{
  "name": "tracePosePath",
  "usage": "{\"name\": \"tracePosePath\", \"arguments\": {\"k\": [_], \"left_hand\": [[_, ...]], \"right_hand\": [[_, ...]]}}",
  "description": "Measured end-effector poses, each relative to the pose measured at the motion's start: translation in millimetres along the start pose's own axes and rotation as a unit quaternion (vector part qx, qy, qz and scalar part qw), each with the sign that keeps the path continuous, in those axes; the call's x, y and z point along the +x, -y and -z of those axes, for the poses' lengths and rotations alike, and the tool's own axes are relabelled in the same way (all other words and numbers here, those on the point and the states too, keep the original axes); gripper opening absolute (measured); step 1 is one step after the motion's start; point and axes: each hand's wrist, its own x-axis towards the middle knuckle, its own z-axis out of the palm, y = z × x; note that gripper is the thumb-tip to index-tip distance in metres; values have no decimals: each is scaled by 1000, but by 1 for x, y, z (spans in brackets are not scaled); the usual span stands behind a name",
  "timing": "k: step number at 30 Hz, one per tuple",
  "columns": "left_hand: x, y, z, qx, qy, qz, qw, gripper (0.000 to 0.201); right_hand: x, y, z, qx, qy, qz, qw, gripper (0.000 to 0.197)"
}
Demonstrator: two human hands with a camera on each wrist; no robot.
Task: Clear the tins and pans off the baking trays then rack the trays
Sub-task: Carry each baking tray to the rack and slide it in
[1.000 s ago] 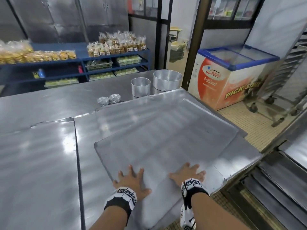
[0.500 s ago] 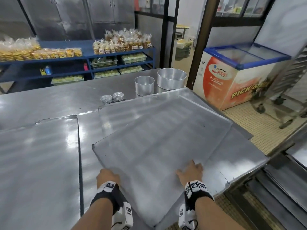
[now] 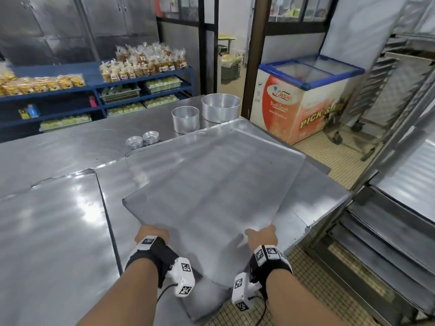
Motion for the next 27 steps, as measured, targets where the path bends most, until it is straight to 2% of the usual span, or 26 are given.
{"name": "tracePosePath", "arguments": {"k": [3,4,7,10,13,14,15,16,18,20,22,24,27], "left_hand": [[-11,5,2,-7,-4,-13,1000,30],[-17,8,1,-9,0,-12,1000,29],[-36,25,-4,-14,9,-7,1000,26],[-52,47,-18,17,18,-14,1000,33],[-93,61,-27,87,21,-55,994,35],[-112,63,-29,71,14,-64,995,37],[-125,67,-31,83,25,-62,994,42],[-140,70,-31,42,36,-44,998,47],[-168,76,-31,28,71,-46,996,55],[-184,84,-40,38,94,-55,993,53],[-196,85,-47,21,97,-11,995,47],[-204,88,-51,30,87,-19,996,39],[-208,86,-49,181,62,-51,980,36]], "right_hand": [[-24,4,14,-94,102,19,990,41],[-29,3,18,-144,120,34,982,37],[-39,-7,33,-234,142,64,960,36],[-45,-29,47,-294,153,98,938,40],[-53,-49,62,-323,152,107,928,44],[-56,-56,68,-340,157,111,920,45],[-58,-62,73,-340,158,111,921,45],[-58,-70,80,-359,159,125,911,45],[-62,-83,92,-393,164,132,895,46],[-68,-96,104,-413,165,122,887,46],[-71,-109,115,-414,169,125,885,45],[-72,-125,121,-392,168,141,893,44],[-67,-144,129,-300,151,68,940,47]]}}
